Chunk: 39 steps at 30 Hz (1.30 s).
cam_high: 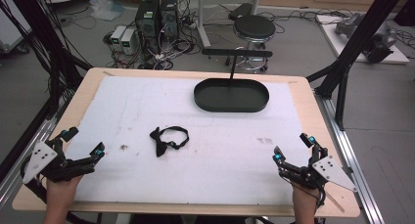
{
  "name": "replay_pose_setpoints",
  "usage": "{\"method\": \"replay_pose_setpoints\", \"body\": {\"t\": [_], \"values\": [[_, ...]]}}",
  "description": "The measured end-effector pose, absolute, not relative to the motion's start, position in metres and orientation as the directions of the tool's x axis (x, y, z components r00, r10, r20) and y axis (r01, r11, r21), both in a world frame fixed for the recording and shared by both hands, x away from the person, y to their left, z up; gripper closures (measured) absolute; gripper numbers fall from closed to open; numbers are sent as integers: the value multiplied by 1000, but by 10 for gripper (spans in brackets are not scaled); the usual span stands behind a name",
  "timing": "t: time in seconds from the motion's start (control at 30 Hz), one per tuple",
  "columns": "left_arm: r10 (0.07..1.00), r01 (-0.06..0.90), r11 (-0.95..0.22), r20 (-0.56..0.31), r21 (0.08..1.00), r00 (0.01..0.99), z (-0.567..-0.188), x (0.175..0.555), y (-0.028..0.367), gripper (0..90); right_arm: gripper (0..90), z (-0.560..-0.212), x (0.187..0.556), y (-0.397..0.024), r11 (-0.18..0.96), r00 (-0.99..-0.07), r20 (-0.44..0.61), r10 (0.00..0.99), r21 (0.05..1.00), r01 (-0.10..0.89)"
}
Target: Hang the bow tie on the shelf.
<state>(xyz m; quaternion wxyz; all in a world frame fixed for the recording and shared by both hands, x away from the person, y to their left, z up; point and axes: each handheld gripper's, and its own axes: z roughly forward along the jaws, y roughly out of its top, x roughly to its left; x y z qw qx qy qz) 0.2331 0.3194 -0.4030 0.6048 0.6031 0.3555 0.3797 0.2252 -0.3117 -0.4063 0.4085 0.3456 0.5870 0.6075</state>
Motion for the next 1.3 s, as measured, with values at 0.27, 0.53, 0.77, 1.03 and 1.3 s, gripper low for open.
{"method": "replay_pose_setpoints", "body": {"t": [0.27,0.53,0.77,1.03,1.3], "values": [[871,-16,-18,24,1000,491,-402,235,316,18,79,-407,224,-312,18,-430,-54,901,996,-87],[826,-2,-61,51,998,562,-393,237,305,74,79,-409,224,-313,17,-438,-50,898,997,-79],[784,28,-119,77,993,616,-385,243,285,79,79,-408,225,-311,17,-451,-47,891,997,-72],[677,96,-329,164,939,717,-385,268,229,129,79,-406,226,-313,6,-462,-42,886,997,-79],[593,164,-476,178,864,786,-394,291,194,170,79,-408,227,-312,6,-468,-35,883,998,-63]]}}
